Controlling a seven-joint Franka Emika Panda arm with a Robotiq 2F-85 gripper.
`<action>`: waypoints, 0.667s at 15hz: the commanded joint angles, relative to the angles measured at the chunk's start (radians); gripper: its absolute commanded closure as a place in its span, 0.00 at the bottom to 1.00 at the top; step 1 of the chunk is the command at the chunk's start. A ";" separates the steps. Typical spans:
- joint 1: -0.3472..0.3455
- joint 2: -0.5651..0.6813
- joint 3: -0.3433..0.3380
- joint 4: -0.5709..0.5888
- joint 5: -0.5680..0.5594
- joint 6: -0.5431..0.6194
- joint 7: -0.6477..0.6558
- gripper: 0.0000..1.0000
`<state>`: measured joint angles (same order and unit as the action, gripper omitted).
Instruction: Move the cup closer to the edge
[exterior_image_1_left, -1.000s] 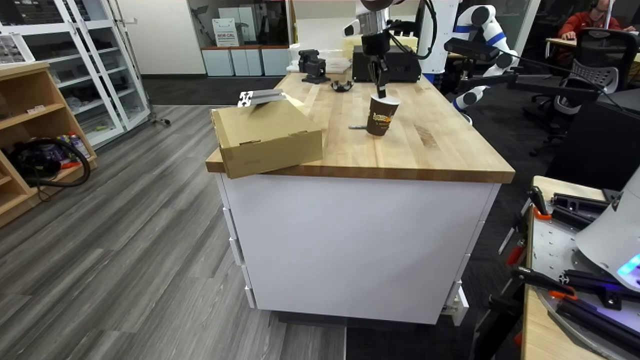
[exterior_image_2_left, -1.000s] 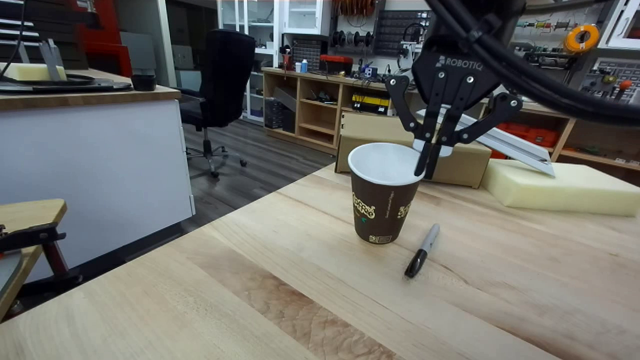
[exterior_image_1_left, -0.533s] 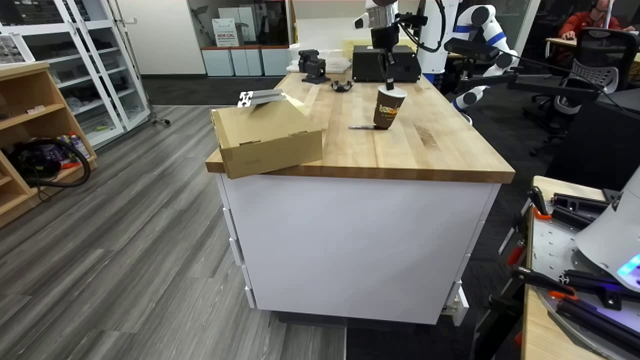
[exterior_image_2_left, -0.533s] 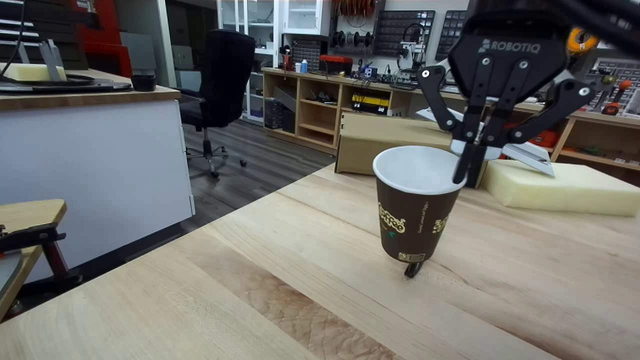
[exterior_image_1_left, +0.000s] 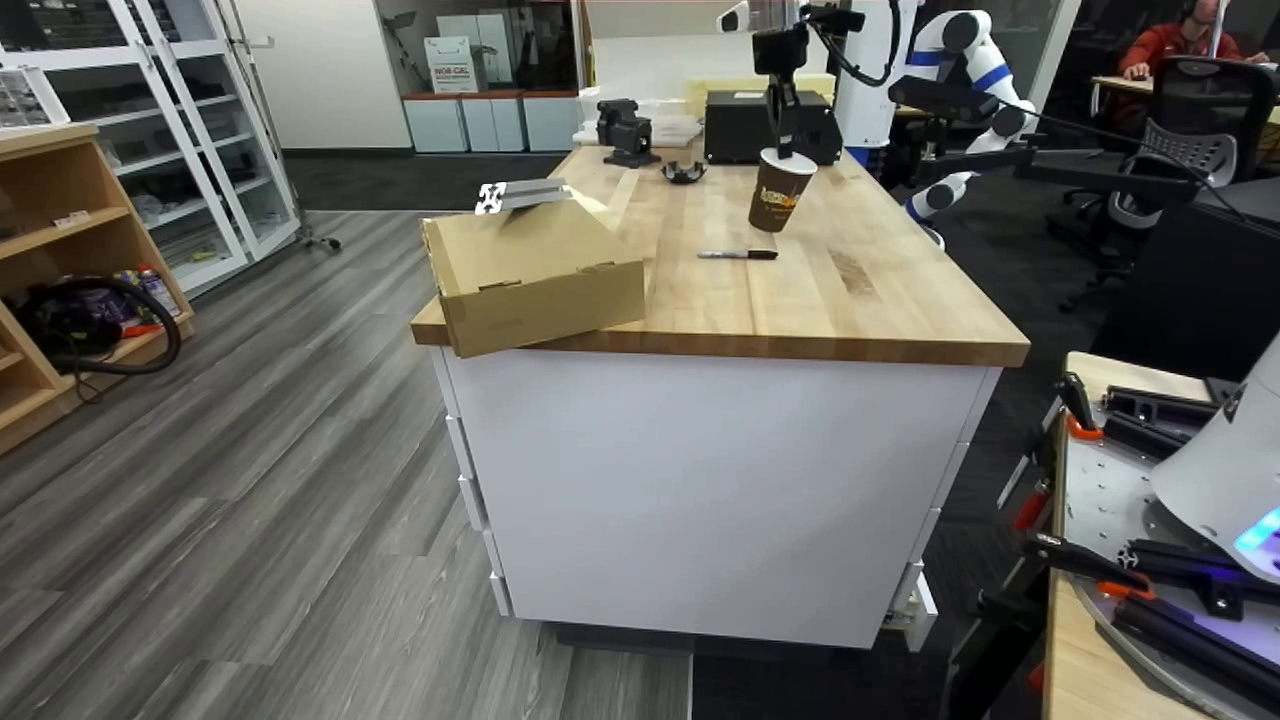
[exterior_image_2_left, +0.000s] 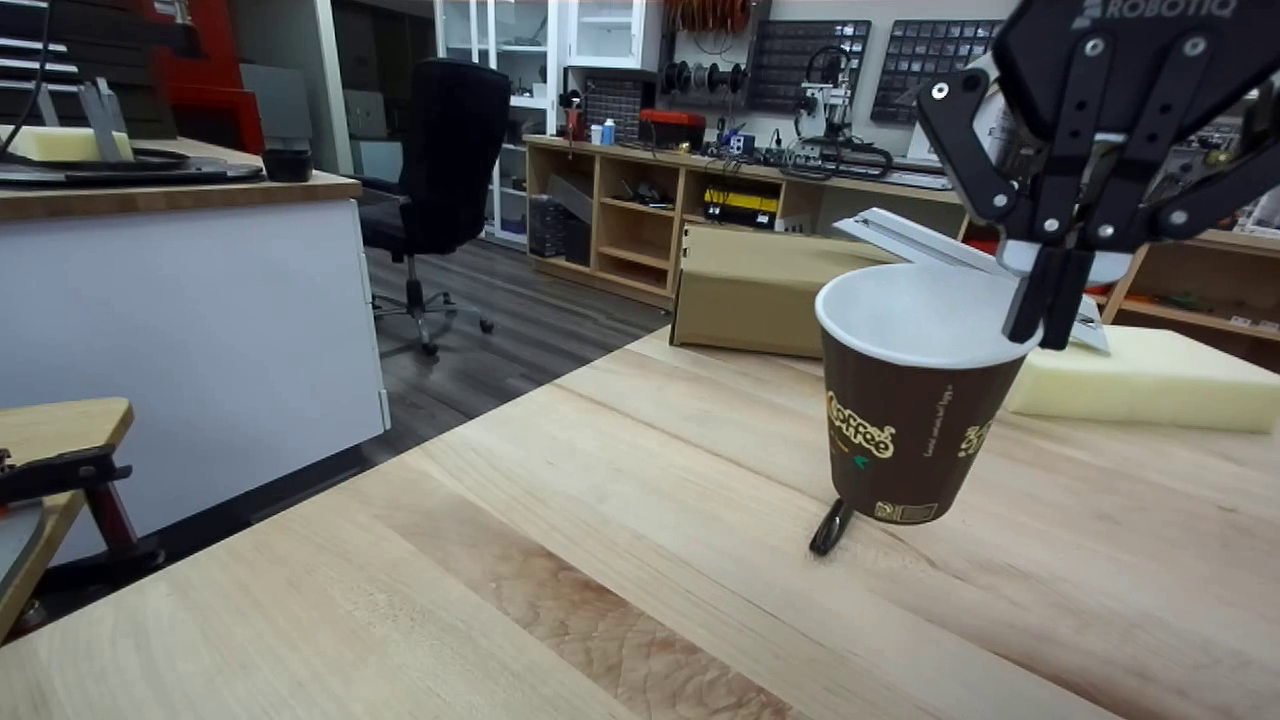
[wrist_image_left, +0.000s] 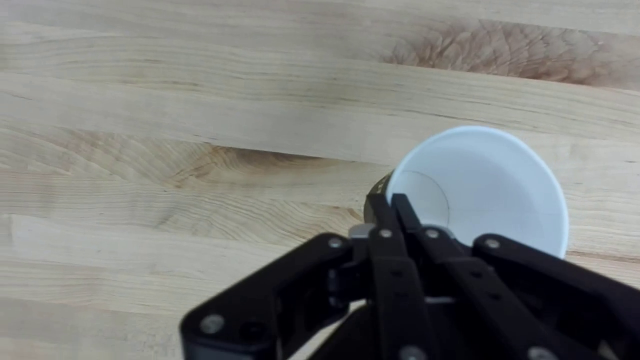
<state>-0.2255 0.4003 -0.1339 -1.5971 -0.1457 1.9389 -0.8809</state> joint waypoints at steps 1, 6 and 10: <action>-0.013 0.005 0.017 0.025 0.007 0.006 -0.003 0.99; -0.025 0.048 0.007 0.086 -0.002 -0.037 -0.001 0.99; -0.042 0.078 -0.004 0.141 -0.002 -0.074 0.018 0.99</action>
<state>-0.2501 0.4425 -0.1381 -1.5325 -0.1461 1.9259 -0.8808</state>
